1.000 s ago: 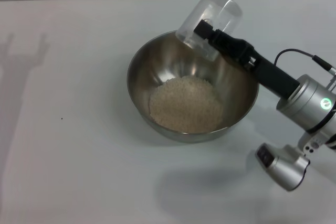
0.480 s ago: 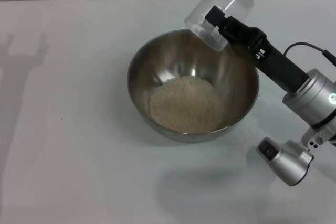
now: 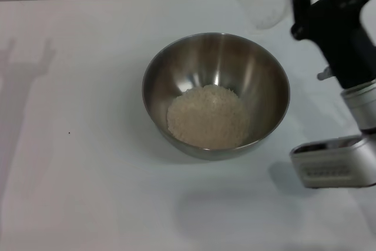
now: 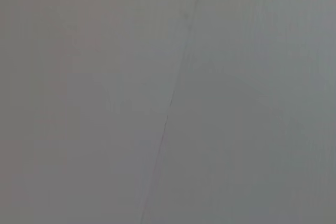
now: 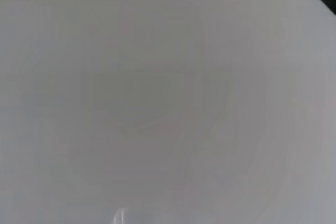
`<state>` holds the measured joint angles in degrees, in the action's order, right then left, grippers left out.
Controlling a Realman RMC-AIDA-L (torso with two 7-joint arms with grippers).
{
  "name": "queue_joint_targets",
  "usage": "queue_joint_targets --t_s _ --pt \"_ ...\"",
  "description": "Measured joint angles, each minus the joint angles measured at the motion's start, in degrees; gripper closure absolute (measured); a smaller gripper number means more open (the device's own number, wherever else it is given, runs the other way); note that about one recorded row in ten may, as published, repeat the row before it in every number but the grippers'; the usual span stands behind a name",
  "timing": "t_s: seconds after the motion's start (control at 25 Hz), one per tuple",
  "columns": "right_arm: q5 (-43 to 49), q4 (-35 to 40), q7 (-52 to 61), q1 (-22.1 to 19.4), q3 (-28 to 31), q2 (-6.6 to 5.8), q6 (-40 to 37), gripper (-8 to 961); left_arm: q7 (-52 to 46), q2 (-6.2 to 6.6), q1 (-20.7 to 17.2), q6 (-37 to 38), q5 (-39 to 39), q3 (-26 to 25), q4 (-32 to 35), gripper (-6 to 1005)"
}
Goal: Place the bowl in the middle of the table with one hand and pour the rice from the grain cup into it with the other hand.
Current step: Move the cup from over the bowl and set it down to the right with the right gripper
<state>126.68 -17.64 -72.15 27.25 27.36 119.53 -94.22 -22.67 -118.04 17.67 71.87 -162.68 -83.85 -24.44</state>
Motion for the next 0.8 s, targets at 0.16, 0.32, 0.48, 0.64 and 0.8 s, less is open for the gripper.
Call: queue_joint_targets --t_s 0.16,0.32,0.48,0.64,0.8 --pt "-0.03 -3.4 13.53 -2.68 5.99 0.06 -0.19 942 0.0 0.0 -0.11 0.27 0.0 0.01 0.0 135" --pt "-0.04 -5.61 26.5 -5.06 10.2 0.08 -0.52 941 0.0 0.0 -0.12 0.32 0.0 0.01 0.0 135" --pt "-1.15 -6.04 41.32 -6.45 11.64 0.09 -0.48 939 0.0 0.0 -0.18 0.63 0.0 0.01 0.0 135" --pt "-4.98 -5.41 53.14 -6.61 11.18 0.09 1.62 939 0.0 0.0 -0.26 1.09 0.0 0.07 0.0 135" --pt "-8.16 -5.39 59.12 -6.75 11.18 0.09 5.17 939 -0.25 0.0 -0.39 1.46 0.0 0.1 -0.07 135"
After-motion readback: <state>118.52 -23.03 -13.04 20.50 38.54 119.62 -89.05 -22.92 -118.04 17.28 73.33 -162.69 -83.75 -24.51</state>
